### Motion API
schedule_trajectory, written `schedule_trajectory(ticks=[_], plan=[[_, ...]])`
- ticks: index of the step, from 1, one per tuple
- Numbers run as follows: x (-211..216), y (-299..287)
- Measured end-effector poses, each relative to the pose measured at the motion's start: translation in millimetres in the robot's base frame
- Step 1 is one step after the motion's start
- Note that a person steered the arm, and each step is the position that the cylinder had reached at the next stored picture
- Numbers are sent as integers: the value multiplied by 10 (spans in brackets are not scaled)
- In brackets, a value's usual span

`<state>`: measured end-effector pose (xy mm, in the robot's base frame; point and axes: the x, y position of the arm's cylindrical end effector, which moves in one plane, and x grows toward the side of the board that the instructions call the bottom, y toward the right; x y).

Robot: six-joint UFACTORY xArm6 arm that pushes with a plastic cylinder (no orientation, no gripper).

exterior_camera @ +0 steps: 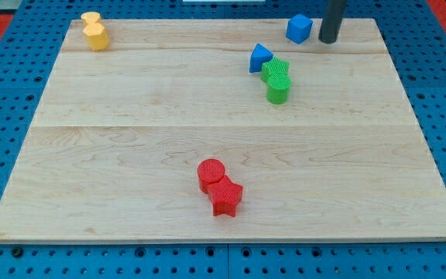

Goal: Push blue cube towards the top center

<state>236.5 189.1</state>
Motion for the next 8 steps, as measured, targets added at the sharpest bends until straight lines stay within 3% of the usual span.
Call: schedule_trajectory(ticks=[4,8], plan=[[-175,-650],[-453,-410]])
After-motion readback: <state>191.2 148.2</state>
